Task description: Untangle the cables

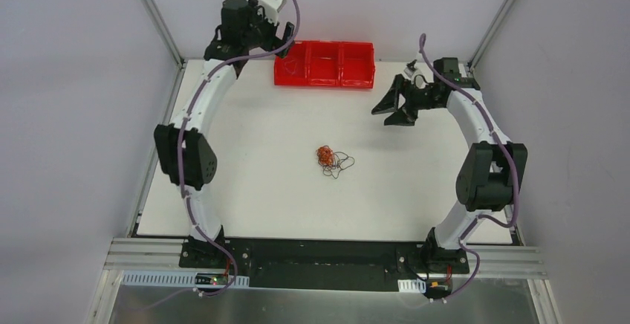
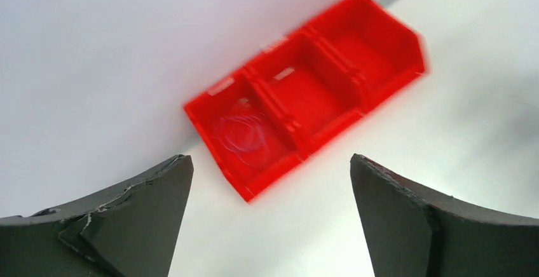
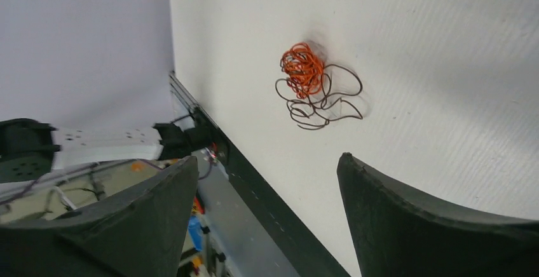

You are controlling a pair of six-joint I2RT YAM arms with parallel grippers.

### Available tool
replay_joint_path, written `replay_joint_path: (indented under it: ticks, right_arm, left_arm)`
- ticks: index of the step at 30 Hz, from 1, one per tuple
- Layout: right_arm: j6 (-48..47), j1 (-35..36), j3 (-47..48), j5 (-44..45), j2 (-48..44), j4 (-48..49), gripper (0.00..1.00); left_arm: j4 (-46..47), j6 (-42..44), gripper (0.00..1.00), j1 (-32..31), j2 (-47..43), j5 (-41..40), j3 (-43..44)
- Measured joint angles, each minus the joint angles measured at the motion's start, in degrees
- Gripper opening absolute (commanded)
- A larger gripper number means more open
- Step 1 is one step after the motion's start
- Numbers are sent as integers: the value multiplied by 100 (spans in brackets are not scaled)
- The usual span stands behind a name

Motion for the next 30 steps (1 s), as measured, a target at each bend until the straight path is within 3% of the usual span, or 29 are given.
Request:
replay_joint_path:
  ticks: [7, 11, 18, 30]
  right_arm:
    - [-940, 1316, -28, 1141, -70, -599, 72]
    - [-1198, 1939, 0, 1587, 199, -673, 68]
    - [-1550, 2544, 212, 2127, 1143, -743, 69]
    - [-1755, 2861, -63, 2295, 1434, -461, 61]
  left_arm:
    - [-887, -1539, 99, 0, -2194, 1187, -2059]
    - [-1099, -2378, 96, -4, -2651, 1888, -3224]
    - [-1300, -3338, 75, -31, -2559, 2339, -4568]
    - [-186, -4385, 69, -850, -726, 2699, -4673]
